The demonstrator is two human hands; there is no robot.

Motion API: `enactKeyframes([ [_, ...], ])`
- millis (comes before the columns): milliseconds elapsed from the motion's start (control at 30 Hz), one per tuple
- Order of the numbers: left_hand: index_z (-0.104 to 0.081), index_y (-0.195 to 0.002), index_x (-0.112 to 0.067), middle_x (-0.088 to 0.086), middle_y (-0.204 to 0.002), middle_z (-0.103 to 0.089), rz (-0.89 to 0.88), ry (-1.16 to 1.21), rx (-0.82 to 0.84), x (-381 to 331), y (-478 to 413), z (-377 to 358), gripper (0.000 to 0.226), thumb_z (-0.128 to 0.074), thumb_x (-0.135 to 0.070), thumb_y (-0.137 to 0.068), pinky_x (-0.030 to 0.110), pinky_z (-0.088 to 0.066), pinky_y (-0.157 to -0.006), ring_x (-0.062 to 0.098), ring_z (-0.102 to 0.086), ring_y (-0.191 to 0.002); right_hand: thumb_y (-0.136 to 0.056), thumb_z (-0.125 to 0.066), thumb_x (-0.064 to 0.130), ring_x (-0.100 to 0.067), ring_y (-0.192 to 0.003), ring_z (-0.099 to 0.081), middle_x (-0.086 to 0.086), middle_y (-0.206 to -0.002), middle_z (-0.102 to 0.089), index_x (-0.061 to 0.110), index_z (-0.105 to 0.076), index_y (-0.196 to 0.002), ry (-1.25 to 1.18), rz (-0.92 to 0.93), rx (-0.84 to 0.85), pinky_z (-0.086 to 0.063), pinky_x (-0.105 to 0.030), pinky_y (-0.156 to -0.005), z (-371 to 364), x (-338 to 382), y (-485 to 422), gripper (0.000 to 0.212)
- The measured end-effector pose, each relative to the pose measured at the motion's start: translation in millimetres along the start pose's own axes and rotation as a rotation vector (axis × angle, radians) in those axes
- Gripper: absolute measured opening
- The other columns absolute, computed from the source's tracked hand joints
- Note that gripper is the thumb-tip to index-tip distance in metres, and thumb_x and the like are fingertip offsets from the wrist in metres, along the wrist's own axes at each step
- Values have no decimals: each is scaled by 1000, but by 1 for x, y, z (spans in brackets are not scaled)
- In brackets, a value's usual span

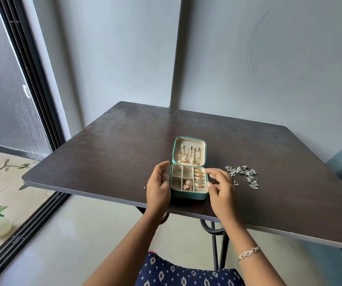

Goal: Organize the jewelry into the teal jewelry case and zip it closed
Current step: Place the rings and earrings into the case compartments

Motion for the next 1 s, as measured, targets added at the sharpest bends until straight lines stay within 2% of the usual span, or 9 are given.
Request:
enactKeyframes([
  [133, -57, -112, -15, -4, -109, -62, 26, 35, 34, -1, -1, 3, 29, -46, 1, -91, 25, -45, -92, 13, -58, -105, -83, -50, -10, -11, -103, -56, 19, -106, -53, 13, -61, -109, -24, -34, 60, -49, -33, -92, -3, -9, -1, 36],
  [233, -58, -112, -14, -1, -110, -64, 32, 22, 63, -2, 1, 3, 29, -49, 2, -90, 29, -47, -94, 13, -59, -104, -84, -51, -8, -12, -103, -58, 7, -108, -58, 12, -61, -109, -45, -71, 72, -50, -37, -92, -3, -11, 0, 33],
  [500, -60, -108, -16, -2, -106, -66, 32, -11, 61, -1, 1, 2, 31, -49, 5, -88, 36, -49, -94, 14, -61, -101, -87, -50, -5, -6, -101, -59, 1, -106, -62, 20, -59, -102, -247, -169, 96, -46, -15, -86, 1, -14, -3, 31],
  [600, -60, -110, -13, 1, -107, -66, 28, -21, 62, 0, 2, 2, 29, -49, 4, -88, 37, -49, -94, 16, -61, -101, -85, -51, -9, 3, -92, -61, 2, -98, -63, 19, -59, -97, -295, -221, 18, -46, -9, -83, 21, -24, -9, 31],
  [667, -60, -110, -12, 2, -108, -66, 27, -24, 58, -1, 1, 2, 29, -49, 4, -89, 36, -50, -92, 16, -61, -101, -84, -52, -12, 6, -80, -62, -2, -92, -64, 14, -61, -93, -247, -270, -52, -46, -6, -77, 42, -42, -18, 29],
  [733, -60, -108, -12, 2, -106, -66, 24, -21, 57, -1, 1, 2, 28, -48, 4, -89, 35, -51, -90, 17, -62, -100, -82, -55, -11, -4, -75, -62, -7, -89, -67, 16, -63, -87, -134, -303, -92, -46, -6, -73, 60, -60, -26, 28],
  [833, -61, -106, -13, 0, -102, -67, 25, -23, 52, -1, 0, 2, 28, -48, 4, -88, 38, -51, -90, 16, -62, -98, -78, -60, -9, -6, -72, -61, -8, -87, -67, 20, -65, -79, -17, -304, -94, -48, -18, -76, 69, -73, -30, 30],
  [933, -61, -107, -13, 1, -102, -67, 25, -39, 49, -1, 0, 1, 27, -49, 3, -89, 40, -51, -90, 16, -62, -98, -76, -62, -9, -15, -70, -59, -5, -82, -63, 8, -70, -76, 118, -200, -65, -42, -8, -68, 61, -71, -31, 18],
  [1000, -61, -106, -13, 1, -102, -67, 28, -41, 47, -1, 0, 2, 27, -49, 3, -89, 40, -51, -90, 16, -63, -97, -75, -63, -8, -16, -71, -58, -7, -84, -65, 4, -71, -77, 195, -114, -70, -36, -9, -63, 56, -69, -34, 15],
])
Point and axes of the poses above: each hand's wrist, its own y-axis away from the middle knuckle, its own z-axis out of the back of the hand, x = y × z, the point moved 1 cm from there along -y, towards the middle knuckle
